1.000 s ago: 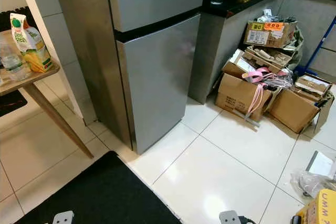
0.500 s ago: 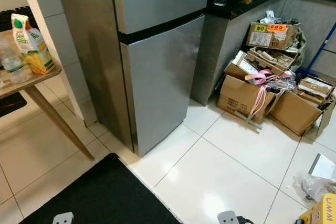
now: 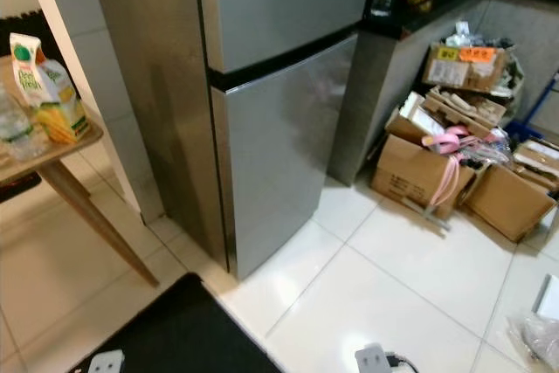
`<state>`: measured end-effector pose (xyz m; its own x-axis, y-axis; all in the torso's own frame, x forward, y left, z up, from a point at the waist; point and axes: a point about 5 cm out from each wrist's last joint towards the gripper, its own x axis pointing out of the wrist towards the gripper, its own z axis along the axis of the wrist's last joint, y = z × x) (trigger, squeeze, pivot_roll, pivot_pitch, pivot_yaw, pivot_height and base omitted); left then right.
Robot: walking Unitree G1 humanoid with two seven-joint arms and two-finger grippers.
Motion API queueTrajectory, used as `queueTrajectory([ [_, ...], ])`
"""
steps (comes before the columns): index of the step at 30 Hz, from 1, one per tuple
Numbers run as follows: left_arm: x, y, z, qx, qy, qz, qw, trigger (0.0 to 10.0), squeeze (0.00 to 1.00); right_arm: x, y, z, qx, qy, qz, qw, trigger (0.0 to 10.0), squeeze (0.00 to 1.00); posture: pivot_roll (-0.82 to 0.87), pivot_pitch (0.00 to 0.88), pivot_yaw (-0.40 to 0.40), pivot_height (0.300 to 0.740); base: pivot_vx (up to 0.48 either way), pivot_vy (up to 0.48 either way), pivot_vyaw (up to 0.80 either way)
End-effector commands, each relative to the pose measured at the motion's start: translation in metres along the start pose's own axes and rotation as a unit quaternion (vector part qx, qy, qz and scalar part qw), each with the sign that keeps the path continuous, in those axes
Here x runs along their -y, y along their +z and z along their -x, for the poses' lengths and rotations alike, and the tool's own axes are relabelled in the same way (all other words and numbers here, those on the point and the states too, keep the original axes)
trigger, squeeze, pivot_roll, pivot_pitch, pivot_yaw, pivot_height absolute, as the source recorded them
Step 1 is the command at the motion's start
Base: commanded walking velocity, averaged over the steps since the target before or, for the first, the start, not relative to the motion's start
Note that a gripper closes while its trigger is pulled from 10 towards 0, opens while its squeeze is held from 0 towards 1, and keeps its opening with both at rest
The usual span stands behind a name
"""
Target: Restocking fridge
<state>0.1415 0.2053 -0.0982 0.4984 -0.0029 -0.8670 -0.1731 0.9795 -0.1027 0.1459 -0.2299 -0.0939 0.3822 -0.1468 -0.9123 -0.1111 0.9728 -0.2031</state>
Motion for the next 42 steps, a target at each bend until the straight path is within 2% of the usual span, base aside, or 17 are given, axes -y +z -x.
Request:
queueTrajectory([
  [1, 0.0016, -0.0051, 0.0003, -0.01, -0.003, -0.005, 1.0, 10.0, 0.0, 0.0038, 0.0026, 0.0001, 0.001, -0.006, 0.005, 1.0, 10.0, 0.0, -0.07, 0.0, 0.002, 0.74, 0.341, 0.0, 0.0],
  [19, 0.0026, -0.0046, 0.0001, -0.011, -0.008, -0.014, 1.0, 10.0, 0.0, 0.0049, -0.0026, 0.0005, -0.003, -0.007, 0.012, 1.0, 10.0, 0.0, -0.06, 0.0, 0.005, 0.74, 0.34, 0.0, 0.0],
  [22, 0.0026, -0.0043, 0.0002, -0.004, -0.007, 0.001, 1.0, 10.0, 0.0, 0.0044, -0.0033, 0.0005, -0.004, -0.006, 0.011, 1.0, 10.0, 0.0, -0.06, 0.0, 0.004, 0.74, 0.0, 0.0, 0.0],
  [25, 0.0039, -0.0053, 0.0002, -0.008, -0.013, -0.008, 1.0, 10.0, 0.0, 0.0043, -0.0033, 0.0005, -0.004, -0.006, 0.011, 1.0, 10.0, 0.0, -0.06, 0.0, 0.004, 0.74, 0.0, 0.0, 0.0],
  [42, 0.0088, -0.0054, -0.0007, -0.011, -0.024, -0.008, 1.0, 10.0, 0.0, 0.0041, 0.0016, 0.0002, 0.001, -0.007, 0.008, 1.0, 10.0, 0.0, -0.07, 0.0, 0.001, 0.74, 0.0, -0.453, 0.0],
])
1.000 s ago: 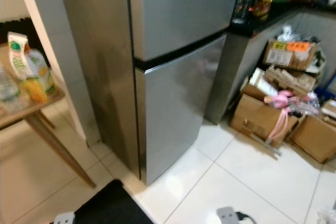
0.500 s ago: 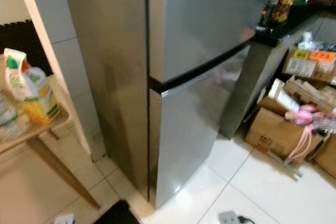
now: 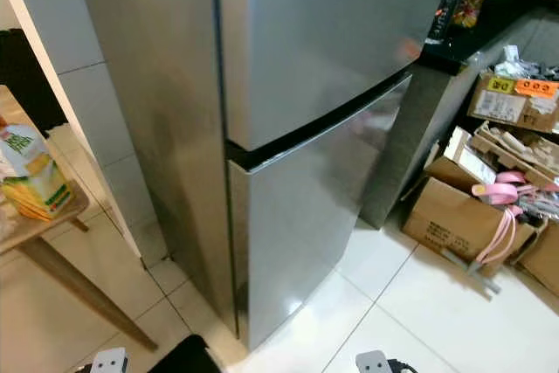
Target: Restocking fridge
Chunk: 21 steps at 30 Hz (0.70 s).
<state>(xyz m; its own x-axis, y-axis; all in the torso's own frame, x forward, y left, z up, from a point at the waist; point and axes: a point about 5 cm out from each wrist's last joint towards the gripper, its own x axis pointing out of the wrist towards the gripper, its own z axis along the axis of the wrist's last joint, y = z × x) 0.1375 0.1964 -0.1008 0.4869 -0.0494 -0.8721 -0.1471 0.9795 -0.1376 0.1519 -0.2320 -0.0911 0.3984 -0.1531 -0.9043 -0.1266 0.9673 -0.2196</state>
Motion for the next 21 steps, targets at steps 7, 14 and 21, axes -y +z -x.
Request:
queueTrajectory([
  [7, 0.0011, 0.0009, -0.0004, -0.001, -0.002, -0.005, 1.0, 10.0, 0.0, -0.0009, -0.0048, 0.0002, -0.008, -0.001, -0.002, 1.0, 10.0, 0.0, -0.06, 0.0, 0.004, 0.74, 0.0, -0.461, 0.0],
  [14, -0.0009, 0.0001, -0.0001, -0.001, 0.012, -0.003, 1.0, 10.0, 0.0, -0.0022, -0.0045, 0.0001, -0.008, 0.0, -0.001, 1.0, 10.0, 0.0, -0.06, 0.0, 0.004, 0.74, 0.0, -0.059, 0.0],
  [21, -0.0029, 0.003, 0.0, 0.008, 0.023, 0.001, 1.0, 10.0, 0.0, -0.0018, -0.0032, 0.0, -0.007, 0.0, 0.0, 1.0, 10.0, 0.0, -0.06, 0.0, 0.004, 0.74, 0.0, 0.0, 0.0],
])
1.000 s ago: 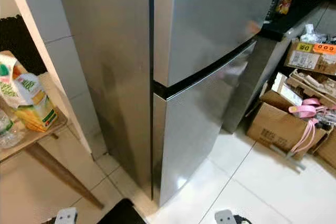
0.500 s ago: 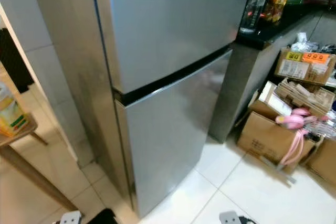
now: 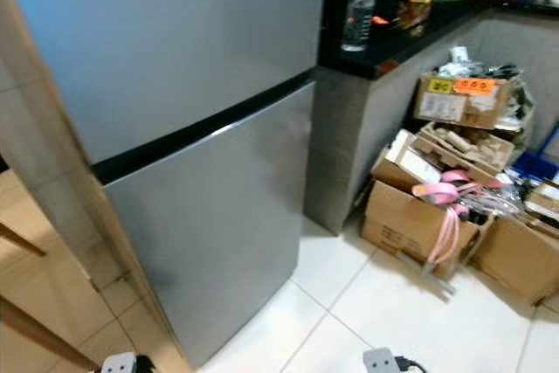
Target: Restocking fridge
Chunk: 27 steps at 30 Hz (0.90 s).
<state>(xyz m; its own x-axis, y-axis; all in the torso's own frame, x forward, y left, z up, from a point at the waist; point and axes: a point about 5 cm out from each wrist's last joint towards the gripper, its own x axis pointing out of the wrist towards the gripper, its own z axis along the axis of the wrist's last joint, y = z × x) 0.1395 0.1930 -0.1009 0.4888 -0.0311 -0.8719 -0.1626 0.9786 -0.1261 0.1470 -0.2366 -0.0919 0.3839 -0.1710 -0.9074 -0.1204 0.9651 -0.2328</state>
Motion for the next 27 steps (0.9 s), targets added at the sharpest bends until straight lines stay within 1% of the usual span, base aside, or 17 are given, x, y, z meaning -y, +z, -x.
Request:
queueTrajectory([
  [1, -0.007, 0.003, 0.001, 0.008, 0.016, -0.002, 1.0, 10.0, 0.0, -0.005, 0.003, 0.0, 0.002, 0.007, 0.0, 1.0, 10.0, 0.0, -0.06, 0.0, 0.004, 0.74, 0.0, 0.0, 0.0],
  [5, -0.012, 0.01, 0.001, 0.025, 0.029, 0.009, 0.999, 10.0, 0.0, -0.005, 0.003, 0.0, 0.003, 0.007, 0.001, 1.0, 10.0, 0.0, -0.06, 0.0, 0.004, 0.74, 0.0, 0.0, 0.0],
  [7, -0.017, 0.021, 0.002, 0.051, 0.041, 0.031, 0.997, 10.0, 0.0, -0.003, 0.002, 0.0, 0.003, 0.006, 0.002, 1.0, 10.0, 0.0, -0.07, 0.0, -0.001, 0.74, 0.0, 0.0, 0.0],
  [8, -0.017, 0.021, 0.002, 0.051, 0.041, 0.031, 0.997, 10.0, 0.0, -0.003, 0.002, 0.0, 0.003, 0.006, 0.002, 1.0, 10.0, 0.0, -0.07, 0.0, -0.001, 0.74, 0.0, 0.0, 0.0],
  [10, -0.024, 0.037, 0.003, 0.087, 0.055, 0.055, 0.993, 10.0, 0.0, -0.002, 0.001, 0.0, 0.002, 0.005, 0.002, 1.0, 10.0, 0.0, -0.07, 0.0, -0.002, 0.74, 0.0, 0.0, 0.0],
  [12, -0.024, 0.037, 0.003, 0.087, 0.055, 0.055, 0.993, 10.0, 0.0, -0.002, 0.001, 0.0, 0.002, 0.005, 0.002, 1.0, 10.0, 0.0, -0.07, 0.0, -0.002, 0.74, 0.0, 0.0, 0.0],
  [14, -0.039, 0.076, 0.007, 0.161, 0.072, 0.106, 0.979, 10.0, 0.0, -0.001, 0.0, 0.0, 0.002, 0.004, 0.004, 1.0, 10.0, 0.0, -0.07, 0.0, -0.005, 0.74, 0.0, 0.0, 0.0],
  [15, -0.039, 0.076, 0.007, 0.161, 0.072, 0.106, 0.979, 10.0, 0.0, -0.001, 0.0, 0.0, 0.002, 0.004, 0.004, 1.0, 10.0, 0.0, -0.07, 0.0, -0.005, 0.74, 0.0, 0.0, 0.0],
  [16, -0.046, 0.096, 0.012, 0.202, 0.074, 0.13, 0.968, 10.0, 0.0, 0.0, 0.0, 0.0, 0.002, 0.003, 0.005, 1.0, 10.0, 0.0, -0.07, 0.0, -0.004, 0.74, 0.0, 0.0, 0.0],
  [18, -0.046, 0.096, 0.012, 0.202, 0.074, 0.13, 0.968, 10.0, 0.0, 0.0, 0.0, 0.0, 0.002, 0.003, 0.005, 1.0, 10.0, 0.0, -0.07, 0.0, -0.004, 0.74, 0.0, 0.0, 0.0],
  [19, -0.054, 0.143, 0.024, 0.29, 0.035, 0.168, 0.942, 10.0, 1.0, 0.001, -0.001, 0.0, 0.002, 0.002, 0.007, 1.0, 10.0, 0.0, -0.07, 0.0, -0.002, 0.74, 0.0, 0.0, 0.0],
  [20, -0.054, 0.143, 0.024, 0.29, 0.035, 0.168, 0.942, 10.0, 1.0, 0.001, -0.001, 0.0, 0.002, 0.002, 0.007, 1.0, 10.0, 0.0, -0.07, 0.0, -0.002, 0.74, 0.0, 0.0, 0.0],
  [22, -0.057, 0.176, 0.036, 0.352, -0.005, 0.168, 0.921, 10.0, 1.0, 0.001, -0.001, 0.0, 0.002, 0.002, 0.007, 1.0, 10.0, 0.0, -0.07, 0.0, -0.002, 0.74, 0.0, 0.0, 0.0],
  [23, -0.057, 0.176, 0.036, 0.352, -0.005, 0.168, 0.921, 10.0, 1.0, 0.001, -0.001, 0.0, 0.002, 0.002, 0.007, 1.0, 10.0, 0.0, -0.07, 0.0, -0.002, 0.74, 0.0, 0.0, 0.0],
  [24, -0.058, 0.191, 0.043, 0.382, -0.032, 0.171, 0.908, 10.0, 1.0, 0.001, -0.001, 0.0, 0.001, 0.002, 0.008, 1.0, 10.0, 0.0, -0.08, 0.0, 0.0, 0.74, 0.0, 0.0, 0.0],
  [25, -0.058, 0.191, 0.043, 0.382, -0.032, 0.171, 0.908, 10.0, 1.0, 0.001, -0.001, 0.0, 0.001, 0.002, 0.008, 1.0, 10.0, 0.0, -0.08, 0.0, 0.0, 0.74, 0.0, 0.0, 0.0],
  [27, -0.059, 0.22, 0.059, 0.437, -0.097, 0.15, 0.881, 10.0, 1.0, 0.001, -0.001, 0.0, 0.001, 0.001, 0.008, 1.0, 10.0, 0.0, -0.08, 0.0, 0.0, 0.74, 0.0, 0.0, 0.0],
])
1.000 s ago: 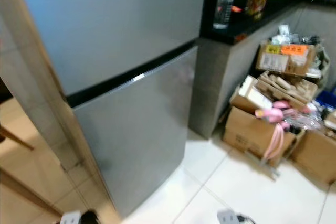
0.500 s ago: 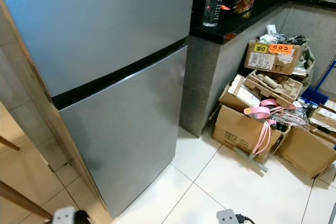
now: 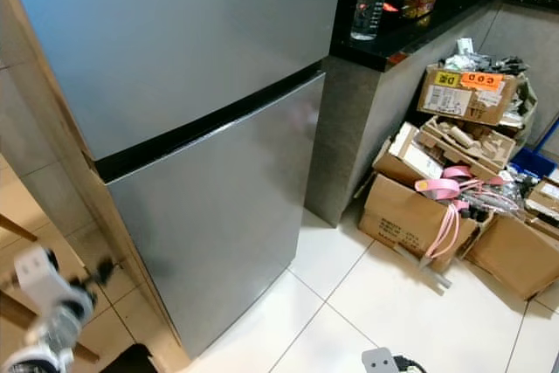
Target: Restocking fridge
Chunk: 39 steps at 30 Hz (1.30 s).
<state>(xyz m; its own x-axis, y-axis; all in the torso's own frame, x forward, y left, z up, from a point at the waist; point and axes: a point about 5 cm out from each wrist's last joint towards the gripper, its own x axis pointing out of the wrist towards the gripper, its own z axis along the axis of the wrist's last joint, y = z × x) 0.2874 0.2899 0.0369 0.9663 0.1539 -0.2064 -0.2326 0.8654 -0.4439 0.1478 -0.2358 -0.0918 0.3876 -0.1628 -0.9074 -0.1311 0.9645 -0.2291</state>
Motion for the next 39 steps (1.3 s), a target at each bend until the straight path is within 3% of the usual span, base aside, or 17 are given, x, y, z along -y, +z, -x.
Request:
queueTrajectory([
  [1, -0.001, 0.013, -0.001, 0.019, -0.039, 0.005, 0.999, 10.0, 1.0, 0.001, -0.002, 0.0, -0.002, -0.002, 0.003, 1.0, 10.0, 0.0, -0.08, 0.0, 0.0, 0.74, 0.0, 0.0, 0.0],
  [2, 0.005, 0.027, -0.004, 0.041, -0.089, 0.004, 0.995, 10.0, 1.0, 0.001, -0.003, 0.0, -0.002, -0.002, 0.003, 1.0, 10.0, 0.0, -0.08, 0.0, 0.0, 0.74, 0.0, 0.0, 0.0],
  [4, 0.005, 0.027, -0.004, 0.041, -0.089, 0.004, 0.995, 10.0, 1.0, 0.001, -0.003, 0.0, -0.002, -0.002, 0.003, 1.0, 10.0, 0.0, -0.08, 0.0, 0.0, 0.74, 0.0, 0.0, 0.0],
  [6, 0.017, 0.048, -0.005, 0.057, -0.215, -0.016, 0.975, 10.0, 1.0, 0.001, -0.004, 0.0, -0.004, -0.002, 0.002, 1.0, 10.0, 0.0, -0.07, 0.0, 0.002, 0.74, 0.0, 0.0, 0.0],
  [7, 0.017, 0.048, -0.005, 0.057, -0.215, -0.016, 0.975, 10.0, 1.0, 0.001, -0.004, 0.0, -0.004, -0.002, 0.002, 1.0, 10.0, 0.0, -0.07, 0.0, 0.002, 0.74, 0.0, 0.0, 0.0],
  [9, 0.023, 0.055, 0.001, 0.042, -0.297, -0.043, 0.953, 10.0, 1.0, 0.0, -0.004, 0.0, -0.005, -0.001, 0.001, 1.0, 10.0, 0.0, -0.07, 0.0, 0.002, 0.74, 0.0, 0.0, 0.0],
  [10, 0.024, 0.058, 0.003, 0.037, -0.322, -0.055, 0.945, 10.0, 0.81, 0.0, -0.004, 0.0, -0.005, -0.001, 0.0, 1.0, 10.0, 0.0, -0.06, 0.0, 0.002, 0.74, 0.0, 0.0, 0.0],
  [11, 0.025, 0.06, 0.004, 0.033, -0.337, -0.063, 0.939, 10.0, 0.81, 0.0, -0.004, 0.0, -0.005, -0.001, 0.0, 1.0, 10.0, 0.0, -0.06, 0.0, 0.002, 0.74, 0.0, 0.0, 0.0],
  [12, 0.027, 0.064, 0.007, 0.03, -0.36, -0.07, 0.93, 10.0, 0.0, 0.0, -0.004, 0.0, -0.005, 0.0, 0.0, 1.0, 10.0, 0.0, -0.06, 0.0, 0.002, 0.74, 0.0, 0.0, 0.0],
  [15, 0.031, 0.072, 0.015, 0.018, -0.422, -0.097, 0.901, 10.0, 0.0, -0.001, -0.004, 0.0, -0.005, 0.0, -0.001, 1.0, 10.0, 0.0, -0.06, 0.0, 0.002, 0.74, 0.0, 0.0, 0.0],
  [16, 0.031, 0.072, 0.015, 0.018, -0.422, -0.097, 0.901, 10.0, 0.0, -0.001, -0.004, 0.0, -0.005, 0.0, -0.001, 1.0, 10.0, 0.0, -0.06, 0.0, 0.002, 0.74, 0.0, 0.0, 0.0],
  [17, 0.034, 0.077, 0.021, 0.011, -0.457, -0.115, 0.882, 10.0, 0.0, -0.001, -0.004, 0.0, -0.005, 0.0, -0.001, 1.0, 10.0, 0.0, -0.06, 0.0, 0.003, 0.74, 0.0, 0.0, 0.0],
  [19, 0.037, 0.081, 0.025, 0.005, -0.484, -0.125, 0.866, 10.0, 0.0, -0.001, -0.004, 0.0, -0.005, 0.0, -0.001, 1.0, 10.0, 0.0, -0.06, 0.0, 0.004, 0.74, 0.0, 0.0, 0.0],
  [29, 0.053, 0.079, 0.03, -0.01, -0.527, -0.147, 0.837, 10.0, 0.0, -0.003, -0.003, 0.0, -0.004, 0.002, -0.002, 1.0, 10.0, 0.0, -0.06, 0.0, 0.004, 0.74, 0.0, 0.0, 0.0],
  [31, 0.074, 0.072, 0.03, -0.013, -0.542, -0.169, 0.823, 10.0, 0.0, -0.004, -0.003, 0.0, -0.003, 0.002, -0.002, 1.0, 10.0, 0.0, -0.06, 0.0, 0.004, 0.74, 0.0, 0.0, 0.0],
  [34, 0.081, 0.073, 0.024, -0.002, -0.53, -0.176, 0.83, 10.0, 0.0, -0.004, -0.003, 0.0, -0.003, 0.001, -0.002, 1.0, 10.0, 0.0, -0.06, 0.0, 0.0, 0.74, 0.0, 0.0, 0.0],
  [39, 0.08, 0.076, 0.009, 0.024, -0.465, -0.193, 0.864, 10.0, 0.0, -0.004, -0.003, 0.0, -0.004, 0.001, -0.003, 1.0, 10.0, 0.0, -0.06, 0.0, 0.004, 0.74, 0.0, 0.0, 0.0],
])
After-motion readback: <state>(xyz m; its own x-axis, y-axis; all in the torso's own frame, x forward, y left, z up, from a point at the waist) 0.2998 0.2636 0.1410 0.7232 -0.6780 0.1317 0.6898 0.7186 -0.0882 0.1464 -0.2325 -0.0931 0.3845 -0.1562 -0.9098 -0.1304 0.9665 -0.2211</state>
